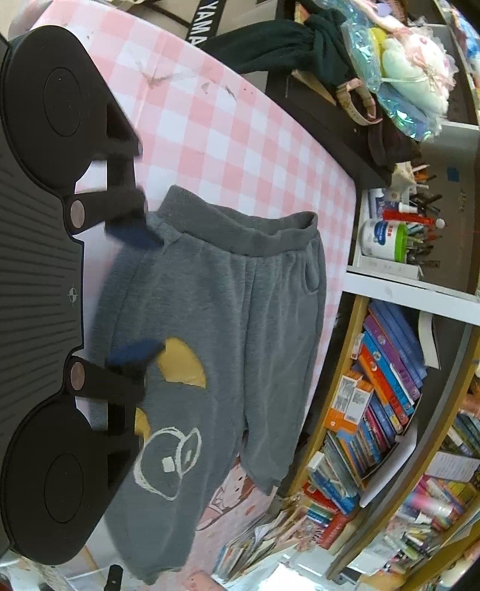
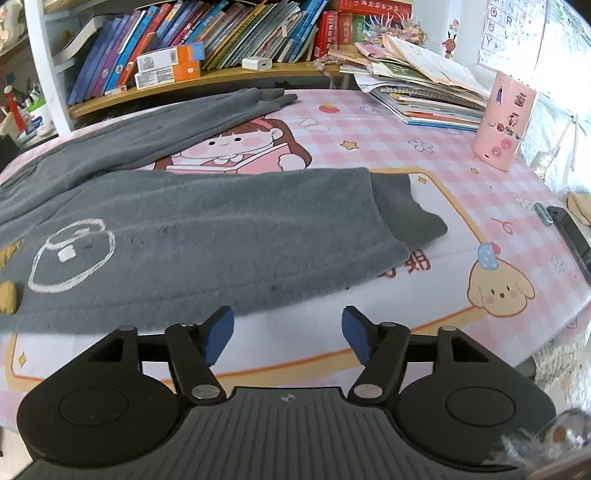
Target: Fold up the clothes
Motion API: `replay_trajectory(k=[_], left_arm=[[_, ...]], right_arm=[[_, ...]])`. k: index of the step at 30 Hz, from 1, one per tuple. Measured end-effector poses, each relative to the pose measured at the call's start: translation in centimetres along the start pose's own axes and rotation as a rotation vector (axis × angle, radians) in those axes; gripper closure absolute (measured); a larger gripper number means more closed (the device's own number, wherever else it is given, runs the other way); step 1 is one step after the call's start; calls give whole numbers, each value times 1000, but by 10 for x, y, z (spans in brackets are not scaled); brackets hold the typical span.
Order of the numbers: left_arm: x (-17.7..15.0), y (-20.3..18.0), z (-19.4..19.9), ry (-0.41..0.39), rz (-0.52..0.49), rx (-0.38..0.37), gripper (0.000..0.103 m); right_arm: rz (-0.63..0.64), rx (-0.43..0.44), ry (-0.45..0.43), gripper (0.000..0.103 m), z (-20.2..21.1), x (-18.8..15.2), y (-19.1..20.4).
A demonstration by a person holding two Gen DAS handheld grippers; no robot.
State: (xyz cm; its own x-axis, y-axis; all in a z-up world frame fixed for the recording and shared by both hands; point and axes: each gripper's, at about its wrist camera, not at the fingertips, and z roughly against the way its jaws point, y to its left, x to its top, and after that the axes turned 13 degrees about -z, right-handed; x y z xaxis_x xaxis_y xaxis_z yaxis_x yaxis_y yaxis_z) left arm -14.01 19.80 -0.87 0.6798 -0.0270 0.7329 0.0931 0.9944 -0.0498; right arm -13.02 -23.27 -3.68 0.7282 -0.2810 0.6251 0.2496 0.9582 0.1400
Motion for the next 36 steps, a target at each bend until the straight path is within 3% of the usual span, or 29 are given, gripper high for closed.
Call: replay_trajectory(k=[7, 16, 23, 36], left_arm=[[-2, -4, 6, -2, -35, -13, 28], [3, -7, 4, -6, -33, -15, 25], [18, -10, -9, -7, -7, 17, 25], [70, -14, -55, -12, 29, 99, 22]], right_arm=[[-1, -16, 5, 28, 7, -6, 4], [51, 32, -11, 23, 14, 9, 19], [84, 89, -25, 21, 0, 44, 31], [188, 170, 0, 20, -70, 131, 46]])
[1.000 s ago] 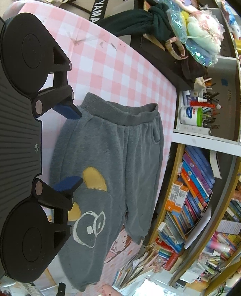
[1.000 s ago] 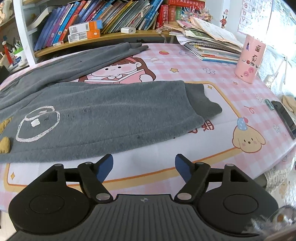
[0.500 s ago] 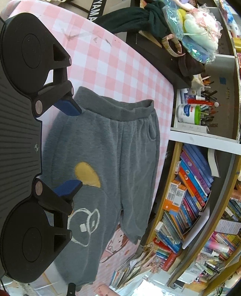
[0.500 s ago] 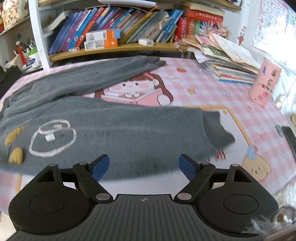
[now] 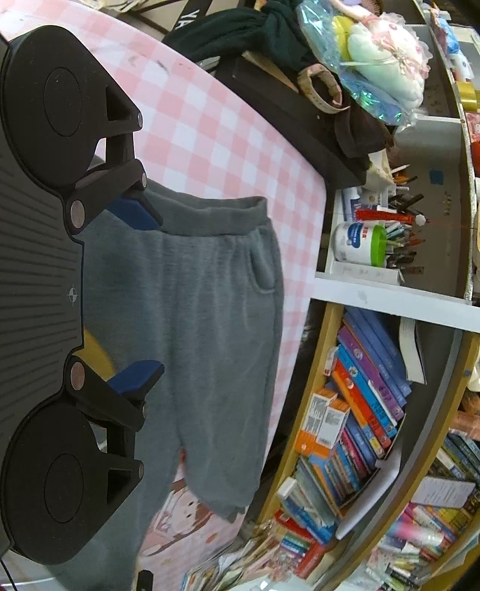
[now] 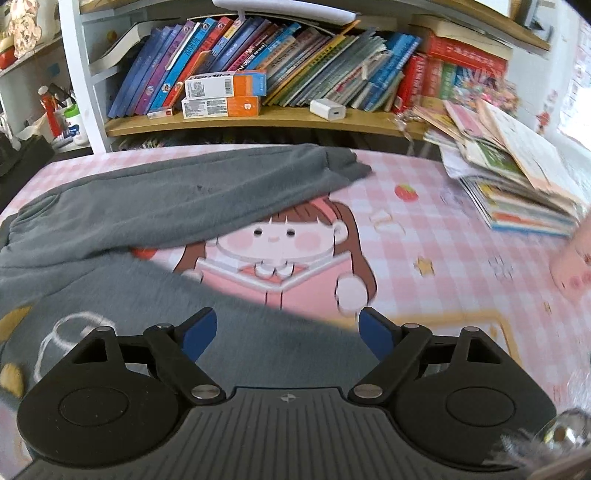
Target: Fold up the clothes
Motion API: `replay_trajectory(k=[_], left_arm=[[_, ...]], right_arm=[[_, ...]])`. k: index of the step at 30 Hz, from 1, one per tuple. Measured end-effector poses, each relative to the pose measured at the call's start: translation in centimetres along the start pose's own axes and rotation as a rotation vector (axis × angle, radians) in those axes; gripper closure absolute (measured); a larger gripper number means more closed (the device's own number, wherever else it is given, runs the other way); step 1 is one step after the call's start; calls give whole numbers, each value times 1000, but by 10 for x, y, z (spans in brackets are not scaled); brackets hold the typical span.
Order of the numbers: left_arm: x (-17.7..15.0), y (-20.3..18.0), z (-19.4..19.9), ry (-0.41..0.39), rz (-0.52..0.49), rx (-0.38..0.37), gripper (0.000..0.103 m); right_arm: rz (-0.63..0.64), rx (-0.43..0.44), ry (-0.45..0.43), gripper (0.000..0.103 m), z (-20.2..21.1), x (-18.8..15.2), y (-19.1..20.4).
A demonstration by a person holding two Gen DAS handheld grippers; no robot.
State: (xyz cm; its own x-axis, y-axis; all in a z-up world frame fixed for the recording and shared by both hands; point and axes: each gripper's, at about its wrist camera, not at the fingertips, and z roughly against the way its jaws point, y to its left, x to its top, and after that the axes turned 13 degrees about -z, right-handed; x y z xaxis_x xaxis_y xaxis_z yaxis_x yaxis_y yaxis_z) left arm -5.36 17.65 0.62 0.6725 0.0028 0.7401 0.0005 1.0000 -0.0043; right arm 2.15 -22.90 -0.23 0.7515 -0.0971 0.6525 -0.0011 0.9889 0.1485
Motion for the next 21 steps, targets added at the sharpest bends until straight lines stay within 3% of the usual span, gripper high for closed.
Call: replay_trajectory(k=[9, 21], left_arm=[[37, -5, -27, 21, -64, 40, 20], [107, 7, -42, -74, -104, 72, 16]], right_arm=[[84, 53, -5, 20, -46, 64, -4], [188, 158, -80, 18, -68, 152, 14]])
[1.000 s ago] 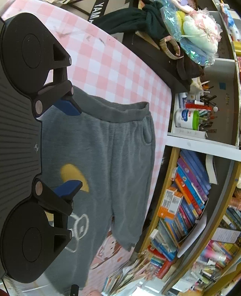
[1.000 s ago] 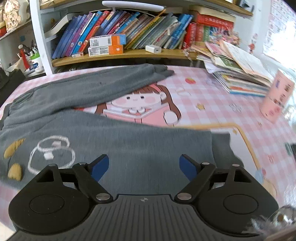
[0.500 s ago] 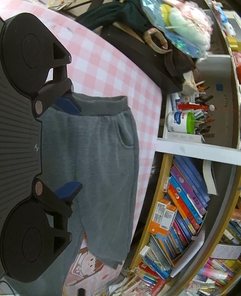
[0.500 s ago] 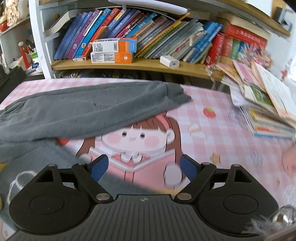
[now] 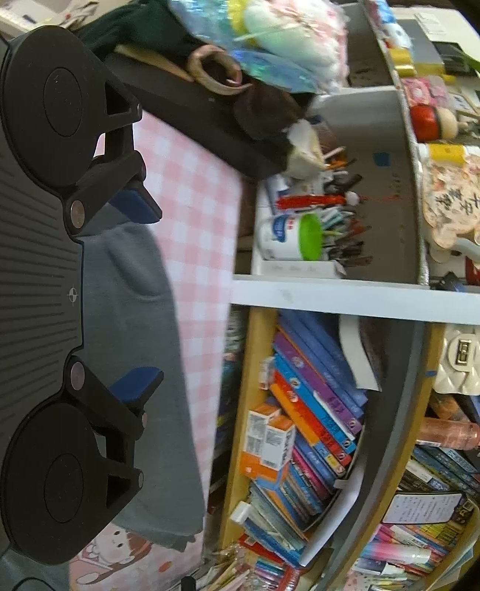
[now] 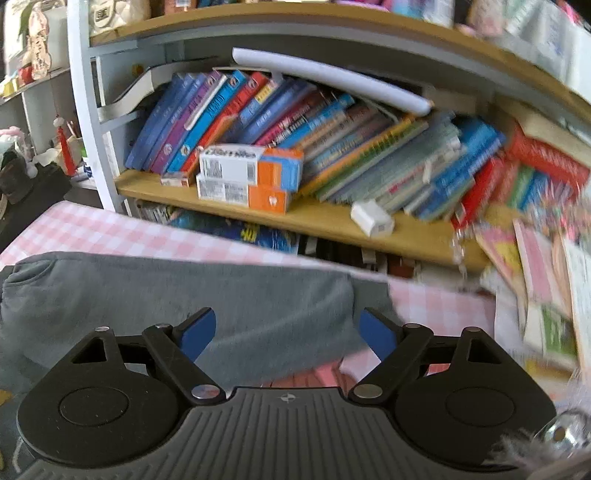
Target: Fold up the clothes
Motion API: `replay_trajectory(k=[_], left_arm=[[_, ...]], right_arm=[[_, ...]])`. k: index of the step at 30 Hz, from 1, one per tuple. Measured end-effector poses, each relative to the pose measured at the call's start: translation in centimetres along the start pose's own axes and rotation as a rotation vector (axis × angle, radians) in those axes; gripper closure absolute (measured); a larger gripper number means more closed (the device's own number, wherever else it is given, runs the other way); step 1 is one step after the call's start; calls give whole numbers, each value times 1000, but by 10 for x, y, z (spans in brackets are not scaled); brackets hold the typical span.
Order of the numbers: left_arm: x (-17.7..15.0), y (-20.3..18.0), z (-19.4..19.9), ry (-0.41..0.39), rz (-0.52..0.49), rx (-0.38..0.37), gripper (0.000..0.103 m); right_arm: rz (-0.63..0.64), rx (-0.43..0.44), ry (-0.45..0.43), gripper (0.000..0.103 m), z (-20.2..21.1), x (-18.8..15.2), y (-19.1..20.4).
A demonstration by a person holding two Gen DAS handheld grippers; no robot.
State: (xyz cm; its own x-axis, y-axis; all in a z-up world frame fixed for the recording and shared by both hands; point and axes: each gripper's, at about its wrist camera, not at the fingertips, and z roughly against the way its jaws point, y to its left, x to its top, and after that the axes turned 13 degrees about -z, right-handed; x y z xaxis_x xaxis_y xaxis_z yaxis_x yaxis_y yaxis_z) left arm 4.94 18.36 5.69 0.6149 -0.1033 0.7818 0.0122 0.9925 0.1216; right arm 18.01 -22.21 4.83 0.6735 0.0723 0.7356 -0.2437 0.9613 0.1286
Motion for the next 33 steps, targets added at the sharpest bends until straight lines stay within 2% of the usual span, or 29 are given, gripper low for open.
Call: replay_trajectory(k=[7, 18, 27, 33], left_arm=[[11, -5, -30, 34, -58, -16, 15], [13, -10, -86, 136, -114, -36, 15], [16, -12, -128, 194, -167, -50, 15], [15, -10, -154, 214, -199, -87, 15]], right_arm=[[65, 20, 34, 18, -33, 20, -9], [59, 19, 142, 18, -102, 35, -37], [135, 26, 201, 18, -146, 40, -39], [199, 21, 232, 19, -172, 40, -38]])
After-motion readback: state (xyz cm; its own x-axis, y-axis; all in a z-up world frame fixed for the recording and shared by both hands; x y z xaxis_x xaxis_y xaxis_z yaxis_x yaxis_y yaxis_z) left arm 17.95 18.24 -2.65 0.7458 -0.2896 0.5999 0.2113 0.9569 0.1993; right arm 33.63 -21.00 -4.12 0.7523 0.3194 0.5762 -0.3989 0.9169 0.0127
